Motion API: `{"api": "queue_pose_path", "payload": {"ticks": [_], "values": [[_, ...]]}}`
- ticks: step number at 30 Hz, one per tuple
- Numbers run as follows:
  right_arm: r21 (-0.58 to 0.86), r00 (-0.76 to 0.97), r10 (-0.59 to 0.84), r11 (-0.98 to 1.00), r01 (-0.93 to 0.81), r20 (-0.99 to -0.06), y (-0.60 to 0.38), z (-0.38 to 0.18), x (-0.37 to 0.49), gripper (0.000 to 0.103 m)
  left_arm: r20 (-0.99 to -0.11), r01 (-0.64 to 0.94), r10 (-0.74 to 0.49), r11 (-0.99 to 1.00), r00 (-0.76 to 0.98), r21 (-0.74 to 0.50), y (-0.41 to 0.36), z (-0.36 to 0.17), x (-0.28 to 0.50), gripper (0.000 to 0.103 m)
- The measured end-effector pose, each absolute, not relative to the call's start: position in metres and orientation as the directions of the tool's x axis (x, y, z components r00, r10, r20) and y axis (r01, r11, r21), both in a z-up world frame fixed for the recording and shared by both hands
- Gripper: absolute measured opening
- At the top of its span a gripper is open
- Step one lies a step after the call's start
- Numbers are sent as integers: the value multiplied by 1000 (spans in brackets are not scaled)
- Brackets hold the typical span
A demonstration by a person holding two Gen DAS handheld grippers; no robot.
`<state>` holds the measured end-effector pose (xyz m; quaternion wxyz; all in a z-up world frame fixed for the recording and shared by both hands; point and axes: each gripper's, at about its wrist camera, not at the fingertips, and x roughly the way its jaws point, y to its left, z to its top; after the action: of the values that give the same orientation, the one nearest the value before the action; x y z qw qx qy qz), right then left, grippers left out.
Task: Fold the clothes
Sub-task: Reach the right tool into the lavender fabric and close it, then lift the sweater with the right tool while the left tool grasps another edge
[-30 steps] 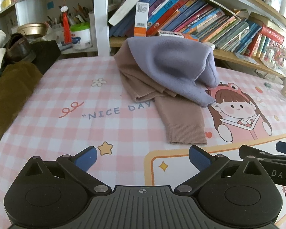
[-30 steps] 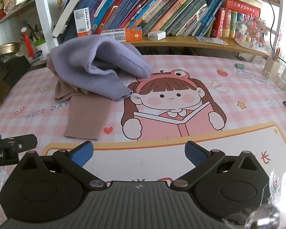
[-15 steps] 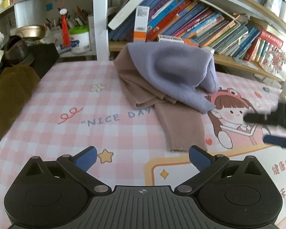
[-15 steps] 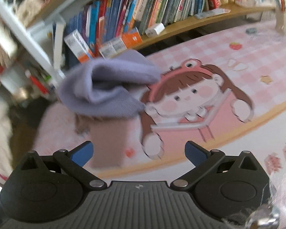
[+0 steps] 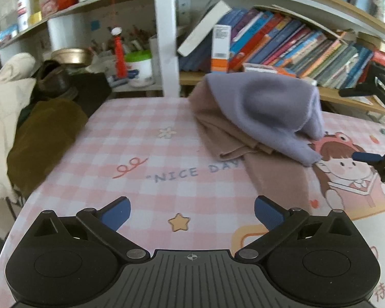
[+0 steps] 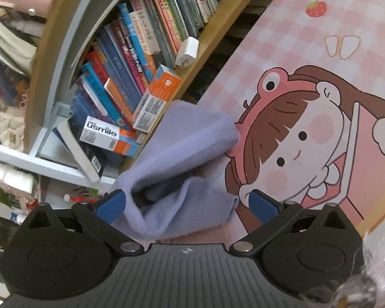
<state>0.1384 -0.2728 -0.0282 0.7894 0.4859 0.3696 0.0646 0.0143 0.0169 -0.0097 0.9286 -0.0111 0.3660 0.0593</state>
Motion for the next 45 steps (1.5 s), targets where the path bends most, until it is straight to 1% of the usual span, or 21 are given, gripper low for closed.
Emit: {"api": "queue_pose_path", "payload": {"ticks": [2, 5, 7, 9, 11, 13, 15, 17, 19, 20, 21, 24, 26, 29, 31, 35, 39, 42, 45], "values": [[823, 713, 478, 510, 250, -513, -271, -31, 143, 102, -688, -133, 111, 991, 717, 21, 20, -12, 16, 103], [840, 697, 513, 482, 250, -502, -265, -38, 151, 99, -690, -125, 93, 992, 718, 4, 22, -13, 16, 103], [860, 696, 534, 444, 253, -481, -261, -43, 157, 88, -685, -112, 70, 994, 726, -17, 23, -13, 15, 103], [880, 704, 546, 397, 260, -454, -258, -47, 164, 83, -675, -100, 55, 995, 736, -28, 24, -12, 13, 103], [907, 725, 555, 337, 251, -407, -256, -47, 172, 78, -665, -91, 50, 995, 745, -28, 24, -10, 11, 103], [921, 739, 557, 300, 246, -379, -251, -47, 184, 66, -658, -85, 47, 996, 751, -26, 25, -8, 8, 103], [925, 741, 560, 293, 242, -371, -246, -47, 195, 61, -655, -82, 46, 996, 754, -24, 27, -8, 7, 103], [921, 733, 563, 299, 249, -381, -239, -48, 207, 50, -653, -82, 55, 997, 756, -11, 28, -8, 5, 103], [916, 739, 549, 308, 255, -391, -233, -51, 214, 32, -651, -86, 69, 996, 756, 5, 29, -7, 4, 103], [913, 739, 543, 315, 261, -399, -231, -51, 215, 26, -651, -85, 65, 996, 756, 1, 30, -6, 4, 103], [910, 739, 539, 320, 265, -405, -230, -52, 214, 16, -651, -83, 61, 997, 757, -4, 32, -5, 4, 103], [914, 749, 535, 321, 248, -391, -230, -50, 206, 11, -646, -63, 43, 998, 762, -7, 29, -3, 4, 103], [927, 763, 545, 319, 194, -348, -233, -42, 196, 11, -642, -43, 29, 999, 766, -6, 26, -1, 5, 103], [935, 756, 599, 350, 49, -264, -232, -16, 176, 10, -633, 5, 1, 1000, 774, 8, 16, 3, 9, 103], [899, 734, 625, 435, -47, -265, -226, 9, 161, 10, -626, 43, -20, 999, 779, 22, 6, 6, 12, 103], [850, 706, 667, 494, -182, -237, -215, 46, 126, 10, -589, 101, -53, 994, 806, 50, -14, 15, 15, 103], [862, 685, 695, 466, -198, -218, -216, 55, 93, 10, -543, 135, -73, 988, 836, 75, -33, 24, 12, 103], [869, 665, 711, 456, -190, -228, -220, 48, 69, 10, -534, 150, -94, 987, 840, 62, -44, 26, 7, 103], [871, 655, 716, 458, -178, -242, -225, 41, 48, 10, -550, 162, -108, 986, 828, 50, -53, 20, 3, 103]]}}
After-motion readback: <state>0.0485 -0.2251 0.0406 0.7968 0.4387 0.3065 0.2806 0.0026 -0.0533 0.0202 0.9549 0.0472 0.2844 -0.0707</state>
